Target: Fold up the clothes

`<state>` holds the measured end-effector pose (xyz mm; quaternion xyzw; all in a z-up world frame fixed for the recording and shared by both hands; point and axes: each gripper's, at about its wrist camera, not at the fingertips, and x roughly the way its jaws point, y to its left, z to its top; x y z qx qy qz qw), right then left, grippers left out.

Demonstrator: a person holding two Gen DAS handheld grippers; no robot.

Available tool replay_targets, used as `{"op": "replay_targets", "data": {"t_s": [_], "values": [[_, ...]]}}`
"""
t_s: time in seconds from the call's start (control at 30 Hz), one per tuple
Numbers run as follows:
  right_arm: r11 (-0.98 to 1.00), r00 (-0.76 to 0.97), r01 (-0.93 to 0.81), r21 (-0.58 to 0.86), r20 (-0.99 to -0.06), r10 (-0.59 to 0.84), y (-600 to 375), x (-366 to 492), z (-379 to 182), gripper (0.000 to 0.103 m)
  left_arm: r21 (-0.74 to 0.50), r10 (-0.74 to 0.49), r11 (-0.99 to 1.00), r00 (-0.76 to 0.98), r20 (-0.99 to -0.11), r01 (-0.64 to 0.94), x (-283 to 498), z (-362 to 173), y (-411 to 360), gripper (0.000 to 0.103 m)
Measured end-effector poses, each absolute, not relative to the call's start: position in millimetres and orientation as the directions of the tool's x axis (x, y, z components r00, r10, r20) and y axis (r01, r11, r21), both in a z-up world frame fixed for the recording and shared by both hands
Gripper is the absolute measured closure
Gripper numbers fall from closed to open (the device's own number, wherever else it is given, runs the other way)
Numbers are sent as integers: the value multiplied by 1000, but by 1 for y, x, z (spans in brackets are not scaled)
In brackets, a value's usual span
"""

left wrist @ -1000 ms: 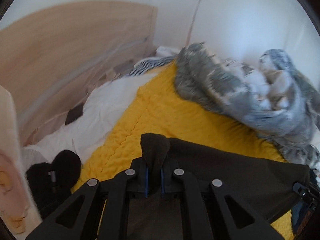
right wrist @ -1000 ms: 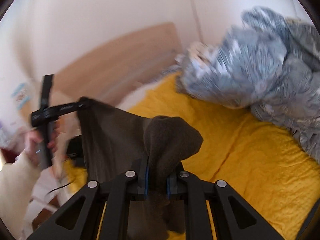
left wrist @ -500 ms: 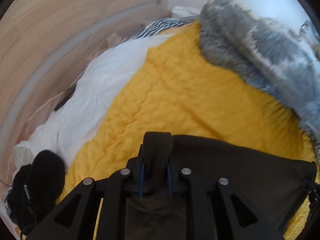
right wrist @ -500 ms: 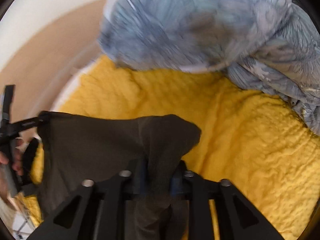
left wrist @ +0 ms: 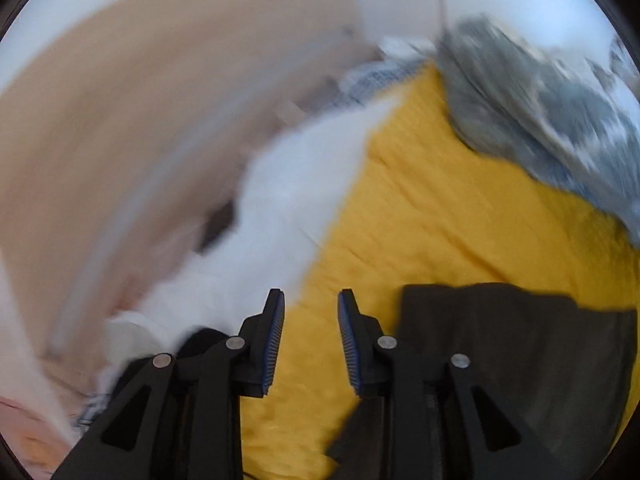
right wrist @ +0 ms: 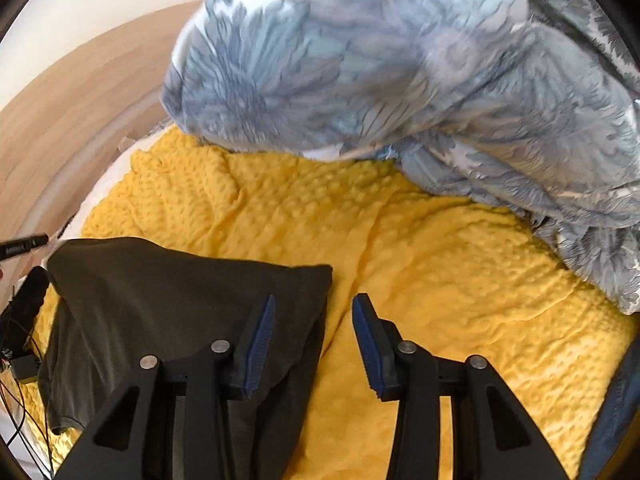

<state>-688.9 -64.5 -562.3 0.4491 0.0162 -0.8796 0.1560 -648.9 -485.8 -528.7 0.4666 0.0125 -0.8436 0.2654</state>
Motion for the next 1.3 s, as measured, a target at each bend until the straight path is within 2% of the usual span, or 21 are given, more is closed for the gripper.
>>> {"op": "replay_targets", "data": {"t_s": [0.1, 0.23, 0.3, 0.4, 0.57, 0.63, 0.67, 0.83, 0.9, 1.03, 1.3], "values": [[-943, -574, 316, 107, -770, -279, -63, -673, -544, 61, 186, -462, -841, -495, -736, 509, -622, -496, -485, 73], [-927, -598, 361, 96, -739, -310, -59, -638, -519, 61, 243, -404, -913, -640, -653, 328, -562, -472, -415, 73], [-918, -607, 380, 111, -719, -338, -56, -612, -505, 57, 270, -372, -928, -682, -630, 256, -530, -465, -377, 73], [-903, -613, 417, 99, -703, -360, -58, -563, -486, 46, 265, -331, -942, -699, -634, 206, -478, -458, -329, 70], [-904, -670, 427, -5, -673, -312, -63, -487, -459, 43, 214, -326, -945, -685, -652, 246, -427, -452, -294, 63], [-910, -681, 413, -21, -671, -294, -62, -463, -454, 36, 194, -324, -945, -679, -658, 262, -406, -449, -280, 58], [-913, -686, 406, -29, -669, -284, -61, -451, -451, 30, 184, -323, -945, -677, -662, 270, -396, -448, -273, 57], [-891, -701, 449, -72, -647, -300, -60, -401, -442, 26, 134, -314, -942, -666, -677, 308, -347, -442, -239, 36], [-877, -698, 474, -84, -643, -316, -60, -386, -439, 19, 118, -304, -944, -676, -672, 307, -340, -438, -231, 29], [-858, -692, 510, -66, -624, -363, -60, -366, -432, 18, 93, -286, -948, -691, -664, 303, -329, -432, -219, 25], [-831, -646, 556, -28, -643, -411, -66, -349, -430, 18, 78, -277, -947, -673, -686, 310, -326, -442, -221, 23]]}}
